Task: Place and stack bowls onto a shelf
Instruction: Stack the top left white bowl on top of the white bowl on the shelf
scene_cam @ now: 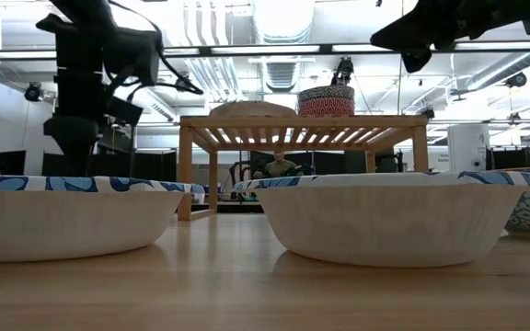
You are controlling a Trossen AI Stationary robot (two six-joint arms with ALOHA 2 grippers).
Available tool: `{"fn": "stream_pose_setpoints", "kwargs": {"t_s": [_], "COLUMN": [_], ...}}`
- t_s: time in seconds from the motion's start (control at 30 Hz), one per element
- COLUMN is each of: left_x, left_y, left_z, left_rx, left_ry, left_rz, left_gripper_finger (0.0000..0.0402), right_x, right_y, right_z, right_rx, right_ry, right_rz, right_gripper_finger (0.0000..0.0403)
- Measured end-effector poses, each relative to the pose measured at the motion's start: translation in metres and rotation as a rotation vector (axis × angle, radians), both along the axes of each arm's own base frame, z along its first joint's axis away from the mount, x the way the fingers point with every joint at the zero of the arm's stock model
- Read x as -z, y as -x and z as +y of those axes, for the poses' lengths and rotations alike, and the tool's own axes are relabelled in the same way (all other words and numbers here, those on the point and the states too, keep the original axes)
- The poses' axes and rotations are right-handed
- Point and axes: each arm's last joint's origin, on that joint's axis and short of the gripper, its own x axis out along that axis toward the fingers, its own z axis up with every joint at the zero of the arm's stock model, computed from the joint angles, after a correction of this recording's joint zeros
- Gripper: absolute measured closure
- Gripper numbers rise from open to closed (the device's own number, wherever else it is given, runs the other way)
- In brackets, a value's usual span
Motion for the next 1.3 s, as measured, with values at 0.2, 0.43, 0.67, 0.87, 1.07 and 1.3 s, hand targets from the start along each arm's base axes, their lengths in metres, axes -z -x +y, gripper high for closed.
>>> {"fn": "stream_pose_setpoints", "kwargs": {"t_s": [0.2,0.43,0.67,0.87,1.07,1.3], "left_x": [0.008,0.013,0.006,0.002,0.003,0.002], "left_y": [-0.004,-0.007,-0.012,-0.015,-0.017,-0.020], "left_z": [0.001,0.001,-0.001,0.001,0.002,0.003], "left_rx": [0.005,0.011,0.040,0.063,0.051,0.070], "left_ry": [0.006,0.021,0.069,0.090,0.078,0.075], "left_rz": [0.043,0.075,0.035,0.023,-0.005,-0.025], "left_gripper_finger": [0.0227,0.0217,0.0217,0.0225,0.0234,0.0235], "right_x": [0.000,-0.004,-0.001,-0.005,-0.005,-0.005], "right_y": [0.000,0.000,0.001,0.006,0.006,0.006], "right_z": [0.005,0.008,0.018,0.018,0.018,0.018], "right_rx": [-0.037,-0.048,-0.160,-0.164,-0.163,-0.163], "right_ry": [0.032,0.008,0.105,0.121,0.120,0.119], "right_rz": [0.001,-0.035,-0.022,-0.047,-0.049,-0.049], "right_gripper_finger": [0.0394,0.0394,0.0394,0.0394,0.0394,0.0394]}}
